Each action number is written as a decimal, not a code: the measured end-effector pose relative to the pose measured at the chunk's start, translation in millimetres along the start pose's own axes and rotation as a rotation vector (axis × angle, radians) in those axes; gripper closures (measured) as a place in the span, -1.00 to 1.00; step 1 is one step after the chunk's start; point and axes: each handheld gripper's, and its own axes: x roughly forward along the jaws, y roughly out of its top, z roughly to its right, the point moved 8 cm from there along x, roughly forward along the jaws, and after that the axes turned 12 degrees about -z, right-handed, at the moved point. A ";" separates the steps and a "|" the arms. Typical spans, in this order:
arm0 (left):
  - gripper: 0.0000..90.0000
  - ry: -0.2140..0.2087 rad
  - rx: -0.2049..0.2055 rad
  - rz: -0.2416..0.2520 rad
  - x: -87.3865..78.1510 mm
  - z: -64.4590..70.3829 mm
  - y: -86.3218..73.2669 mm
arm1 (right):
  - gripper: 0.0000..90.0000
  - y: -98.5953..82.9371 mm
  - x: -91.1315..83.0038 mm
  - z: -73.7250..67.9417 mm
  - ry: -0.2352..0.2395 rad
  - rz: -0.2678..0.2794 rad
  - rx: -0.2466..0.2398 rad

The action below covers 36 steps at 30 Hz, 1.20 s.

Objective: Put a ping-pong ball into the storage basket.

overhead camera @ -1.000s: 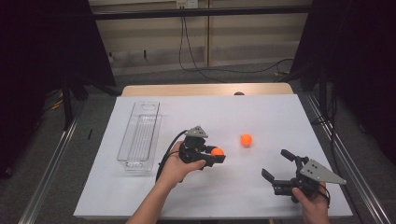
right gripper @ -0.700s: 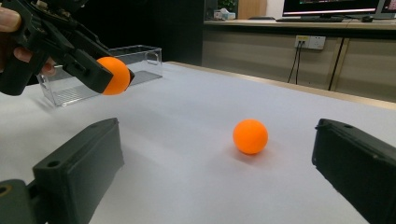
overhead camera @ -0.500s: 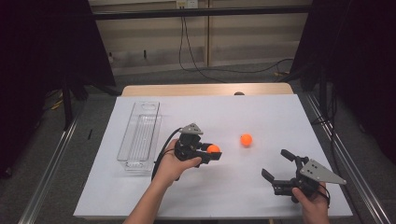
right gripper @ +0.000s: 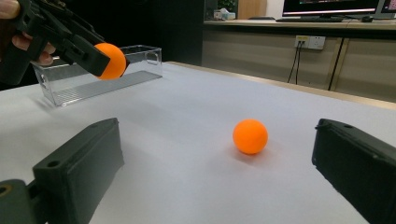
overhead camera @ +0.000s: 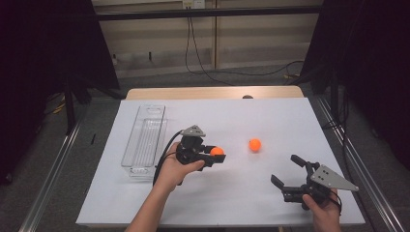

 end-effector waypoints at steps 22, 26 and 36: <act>0.13 0.017 -0.023 0.005 -7.9 -8.1 -1.4 | -0.97 0.0 0.2 0.0 0.002 0.001 0.003; 0.13 0.021 -0.024 0.005 -9.4 -10.0 -1.8 | -0.97 -0.1 0.4 -0.1 0.003 -0.001 0.000; 0.13 0.030 -0.034 0.018 -16.6 -13.9 -1.6 | -0.97 -0.1 0.4 -0.1 0.003 -0.001 0.000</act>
